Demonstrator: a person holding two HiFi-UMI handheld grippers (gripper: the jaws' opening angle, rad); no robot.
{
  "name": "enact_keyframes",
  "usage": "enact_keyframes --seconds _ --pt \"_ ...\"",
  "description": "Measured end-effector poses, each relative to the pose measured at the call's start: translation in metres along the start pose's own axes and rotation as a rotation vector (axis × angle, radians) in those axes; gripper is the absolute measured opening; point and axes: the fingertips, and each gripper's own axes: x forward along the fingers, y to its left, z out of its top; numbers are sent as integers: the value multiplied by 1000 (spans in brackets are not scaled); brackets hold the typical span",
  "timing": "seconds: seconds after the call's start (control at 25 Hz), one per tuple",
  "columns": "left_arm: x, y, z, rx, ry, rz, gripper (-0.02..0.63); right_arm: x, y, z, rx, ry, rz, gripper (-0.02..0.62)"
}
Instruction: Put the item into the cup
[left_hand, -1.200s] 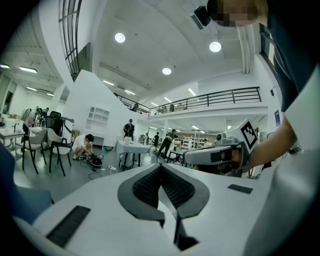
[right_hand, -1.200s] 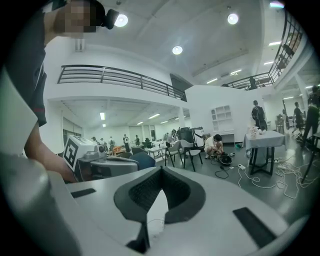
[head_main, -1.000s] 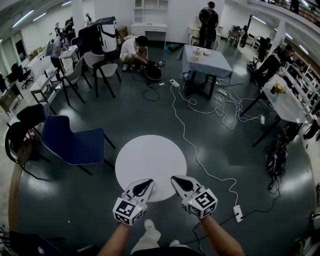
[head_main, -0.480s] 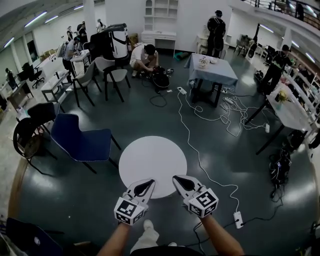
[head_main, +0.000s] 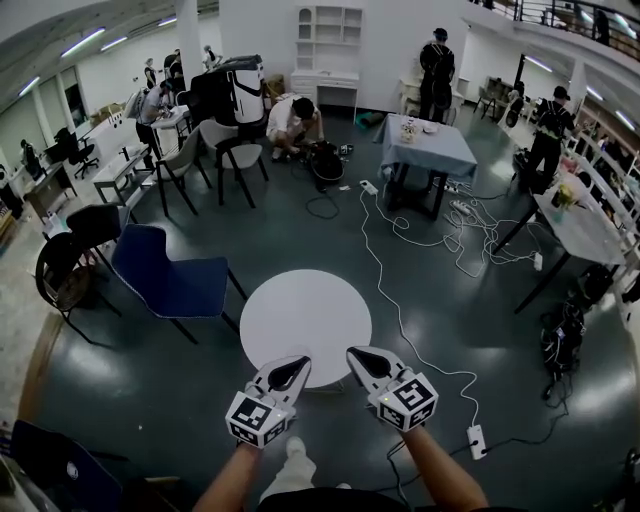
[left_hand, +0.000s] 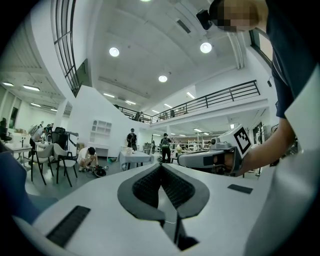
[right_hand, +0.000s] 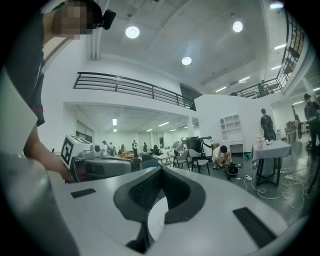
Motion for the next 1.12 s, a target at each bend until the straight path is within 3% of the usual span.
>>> enact_keyframes --seconds 0.56,1.12 --pt "-44 -88 1 18 -22 17 17 -87 51 -2 -31 -15 15 9" --pt "-61 -172 -3 19 -11 25 17 -176 74 -6 -35 -38 11 9"
